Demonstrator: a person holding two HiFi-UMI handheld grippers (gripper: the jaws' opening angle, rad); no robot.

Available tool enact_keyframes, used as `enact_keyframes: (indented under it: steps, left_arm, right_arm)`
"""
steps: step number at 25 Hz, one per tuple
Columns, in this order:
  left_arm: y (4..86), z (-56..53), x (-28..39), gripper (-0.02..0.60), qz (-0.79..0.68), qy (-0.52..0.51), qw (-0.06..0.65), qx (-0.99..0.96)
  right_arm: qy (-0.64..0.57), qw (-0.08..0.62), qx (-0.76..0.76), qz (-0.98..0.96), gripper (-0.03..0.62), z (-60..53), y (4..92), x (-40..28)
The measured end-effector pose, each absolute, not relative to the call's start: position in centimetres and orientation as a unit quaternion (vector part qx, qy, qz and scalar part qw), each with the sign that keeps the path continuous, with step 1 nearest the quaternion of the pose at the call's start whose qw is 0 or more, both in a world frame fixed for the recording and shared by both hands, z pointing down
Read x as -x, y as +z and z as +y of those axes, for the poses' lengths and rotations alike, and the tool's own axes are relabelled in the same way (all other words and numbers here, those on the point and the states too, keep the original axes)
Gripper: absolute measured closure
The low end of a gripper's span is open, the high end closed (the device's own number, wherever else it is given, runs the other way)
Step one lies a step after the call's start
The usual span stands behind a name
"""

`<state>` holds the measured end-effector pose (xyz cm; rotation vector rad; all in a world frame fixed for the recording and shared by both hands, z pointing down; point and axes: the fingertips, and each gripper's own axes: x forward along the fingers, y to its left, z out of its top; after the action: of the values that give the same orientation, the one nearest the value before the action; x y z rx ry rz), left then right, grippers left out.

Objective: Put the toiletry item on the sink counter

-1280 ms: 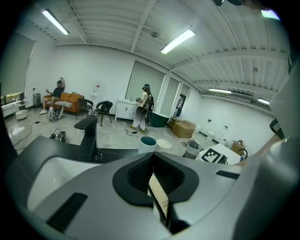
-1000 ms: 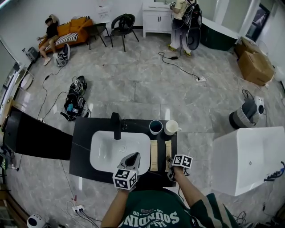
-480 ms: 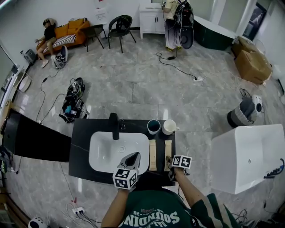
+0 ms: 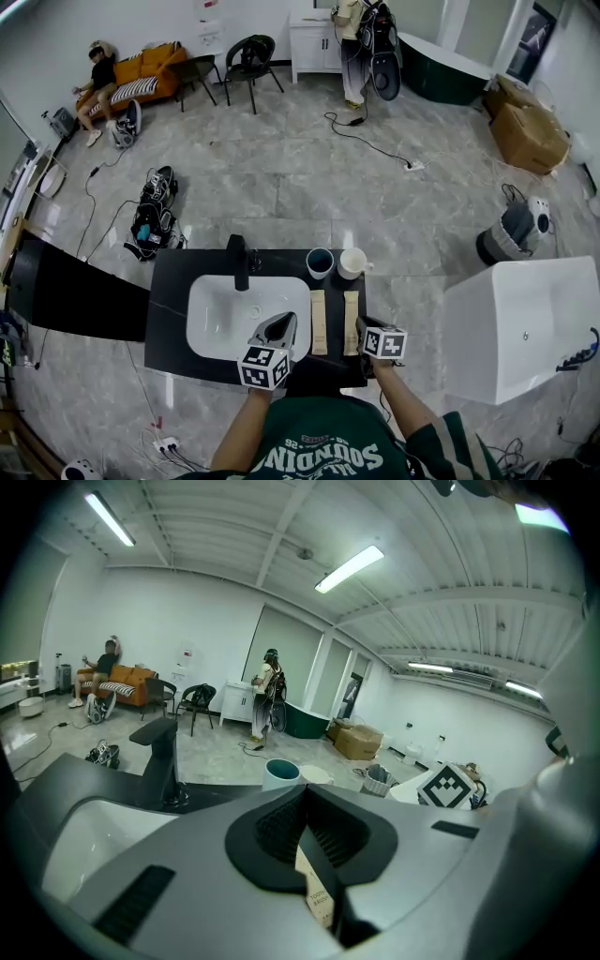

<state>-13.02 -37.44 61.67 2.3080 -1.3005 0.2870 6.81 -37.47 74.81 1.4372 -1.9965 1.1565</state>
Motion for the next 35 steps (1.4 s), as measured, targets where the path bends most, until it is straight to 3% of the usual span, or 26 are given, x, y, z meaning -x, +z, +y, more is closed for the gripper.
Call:
enact_keyframes:
  steps: [7, 15, 21, 35]
  left_arm:
    - [61.1, -37.3, 11.9, 0.569, -0.466, 0.105, 0.23, -0.848]
    - [60.4, -37.4, 10.2, 0.569, -0.453, 0.106, 0.218, -0.858]
    - [59.9, -37.5, 9.6, 0.569, -0.447, 0.105, 0.212, -0.863]
    - [60.3, -37.6, 9.3, 0.569, -0.442, 0.105, 0.215, -0.865]
  right_arm:
    - [0.277, 0.205, -0.484, -0.804, 0.533, -37.8, 68.1, -3.6]
    - [0.181, 0.133, -0.461, -0.859, 0.54, -37.7, 59.8, -0.5]
    - [0.149, 0.099, -0.46, -0.87, 0.545, -38.0, 55.7, 0.2]
    - [0.148, 0.102, -0.462, -0.868, 0.553, -37.5, 55.3, 0.6]
